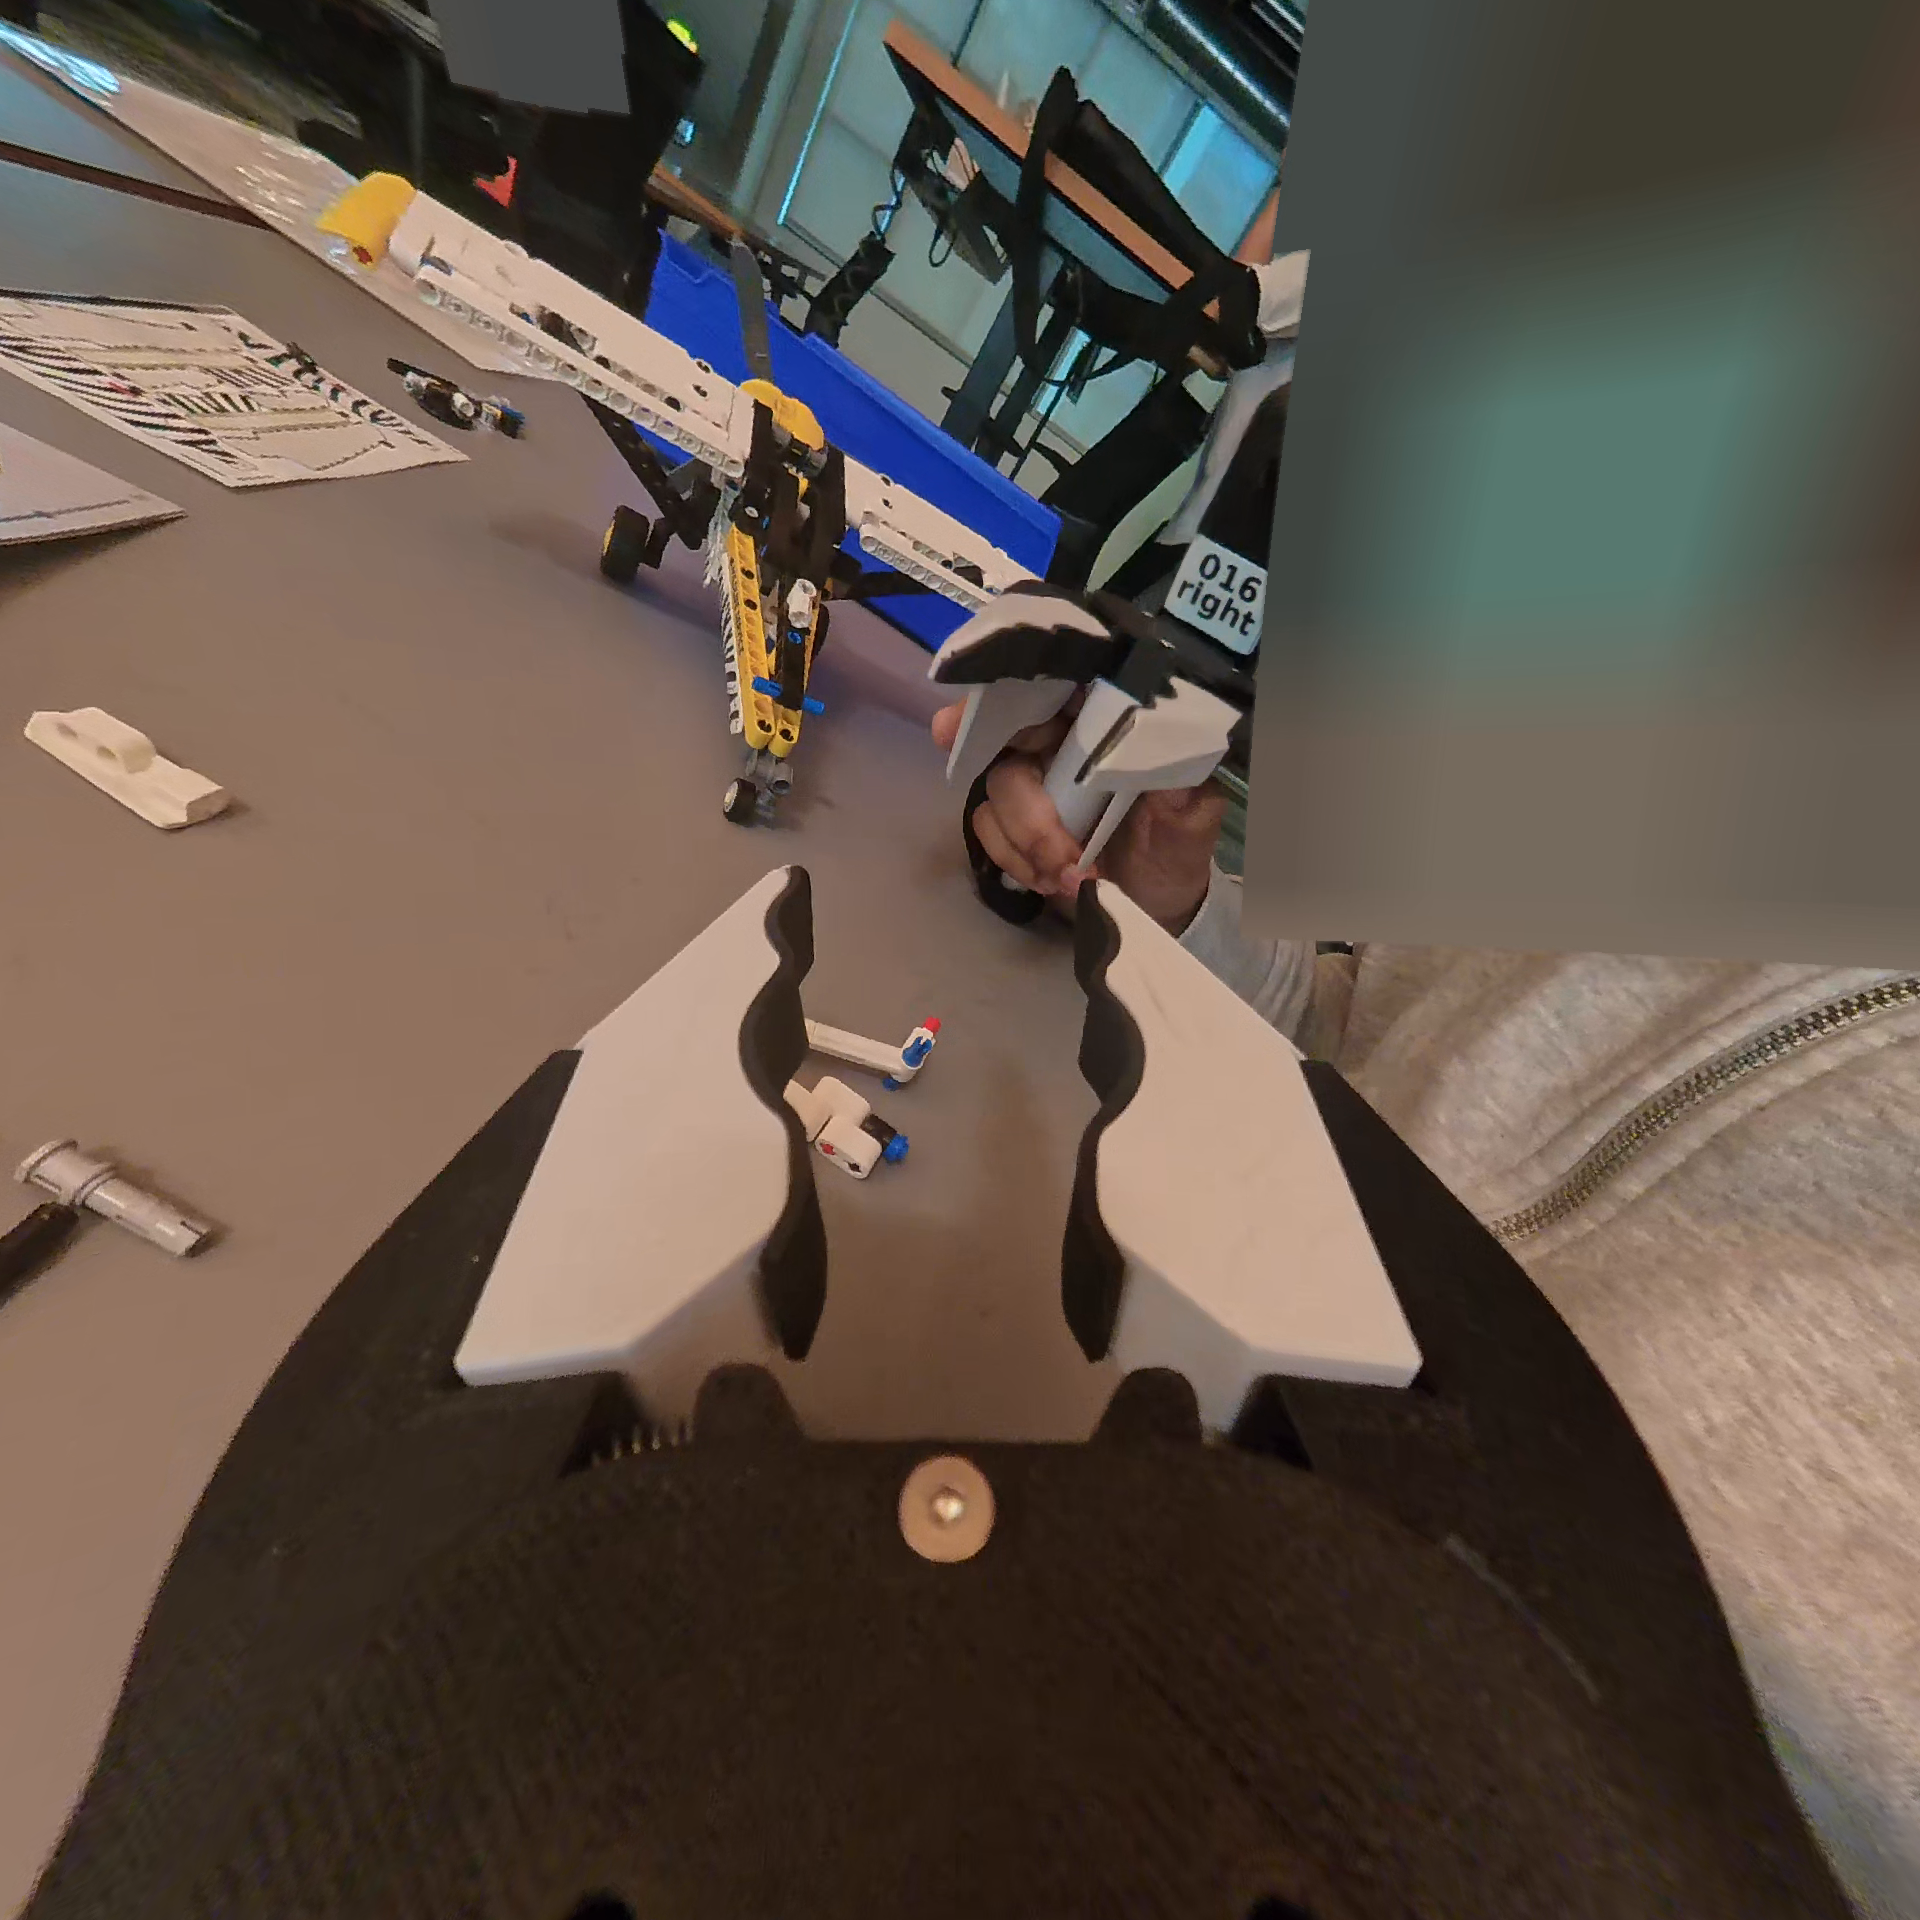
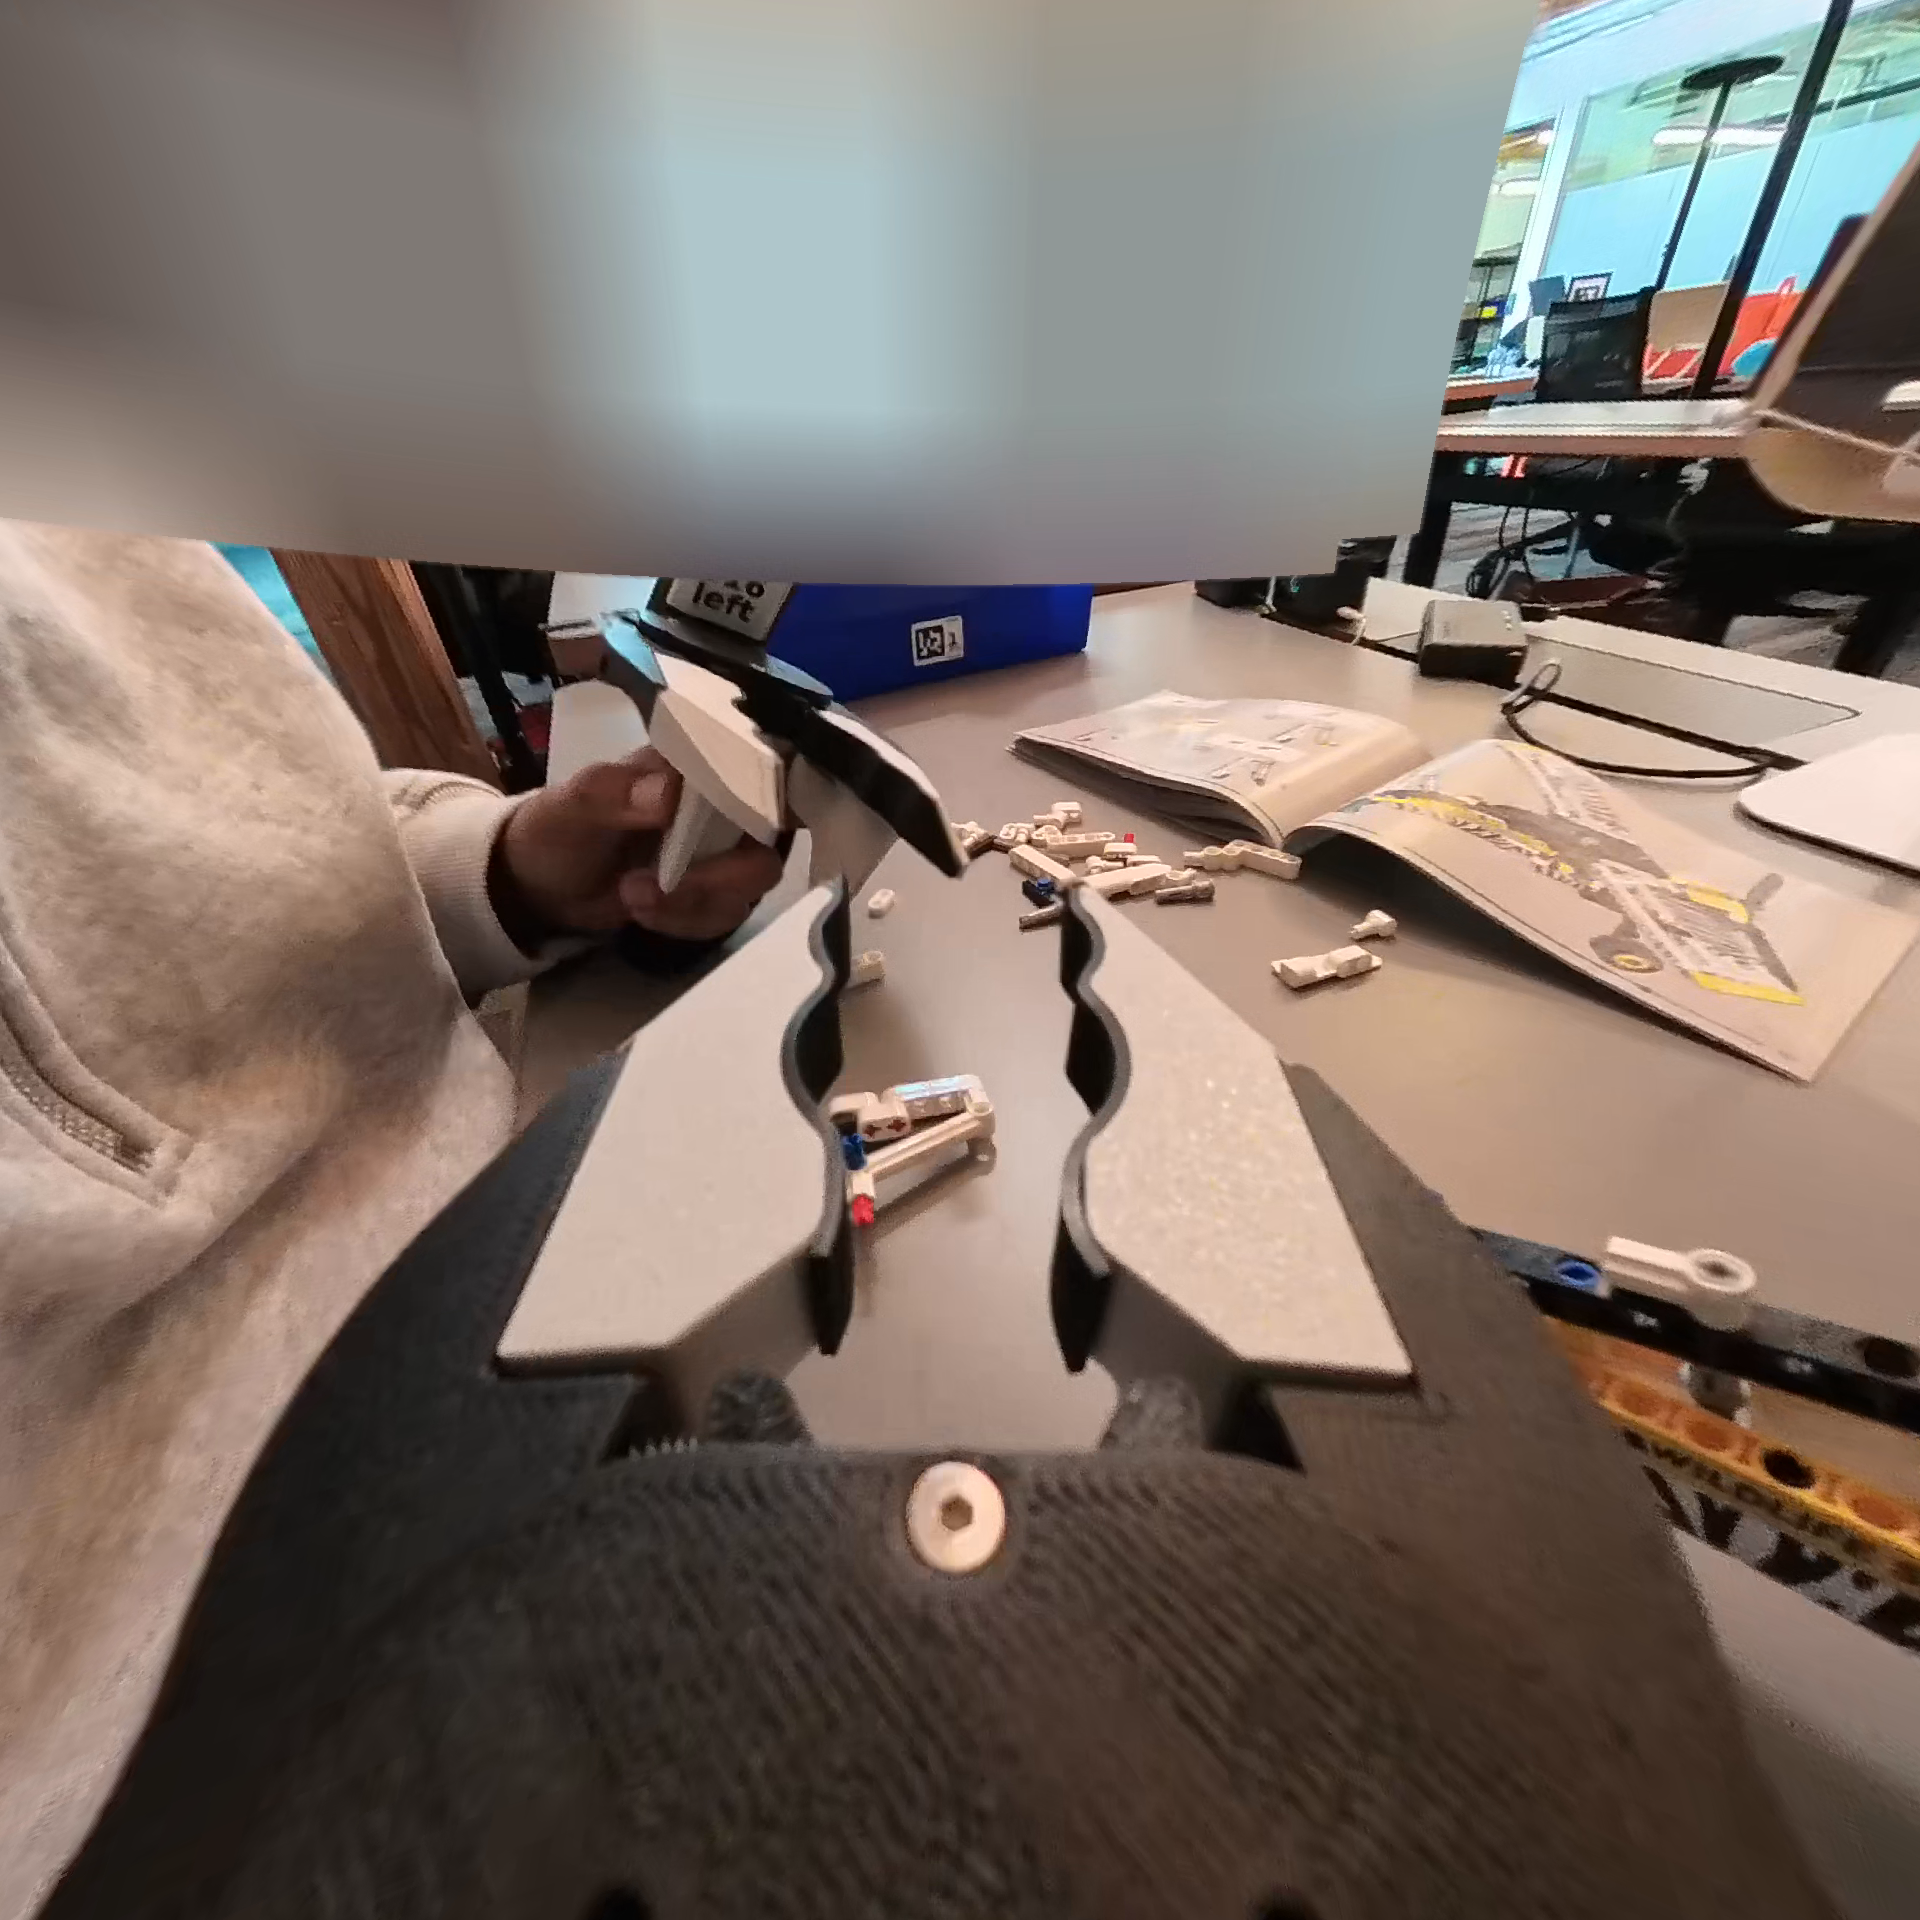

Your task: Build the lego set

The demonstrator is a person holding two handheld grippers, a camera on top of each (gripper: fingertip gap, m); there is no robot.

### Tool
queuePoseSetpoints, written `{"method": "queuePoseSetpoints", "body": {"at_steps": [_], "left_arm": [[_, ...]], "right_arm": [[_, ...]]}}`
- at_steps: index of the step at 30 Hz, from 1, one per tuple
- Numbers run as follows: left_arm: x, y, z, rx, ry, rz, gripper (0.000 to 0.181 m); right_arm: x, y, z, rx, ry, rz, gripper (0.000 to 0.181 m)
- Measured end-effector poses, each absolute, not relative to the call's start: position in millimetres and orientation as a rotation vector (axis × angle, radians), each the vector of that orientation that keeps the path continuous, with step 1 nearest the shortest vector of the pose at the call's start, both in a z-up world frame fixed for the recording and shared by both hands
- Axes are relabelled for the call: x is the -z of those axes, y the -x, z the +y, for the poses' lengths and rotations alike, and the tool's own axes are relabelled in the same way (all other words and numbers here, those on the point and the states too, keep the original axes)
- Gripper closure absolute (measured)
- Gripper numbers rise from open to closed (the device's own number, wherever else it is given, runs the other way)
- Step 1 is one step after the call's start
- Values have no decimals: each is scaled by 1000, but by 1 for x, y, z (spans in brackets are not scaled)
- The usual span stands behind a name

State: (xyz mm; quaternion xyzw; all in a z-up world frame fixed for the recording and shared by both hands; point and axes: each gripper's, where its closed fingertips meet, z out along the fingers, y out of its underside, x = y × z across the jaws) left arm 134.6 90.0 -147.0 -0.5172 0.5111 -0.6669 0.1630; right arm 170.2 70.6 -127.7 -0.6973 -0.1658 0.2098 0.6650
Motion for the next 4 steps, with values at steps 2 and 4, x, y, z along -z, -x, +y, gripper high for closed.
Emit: {"method": "queuePoseSetpoints", "body": {"at_steps": [2, 4], "left_arm": [[147, -135, 90, 1907, 1481, 1456, 131], [147, -135, 90, 1914, 1485, 1454, 131]], "right_arm": [[133, -165, 71, -437, 1604, -409, 141], [139, -160, 73, -390, 1638, -449, 141]]}}
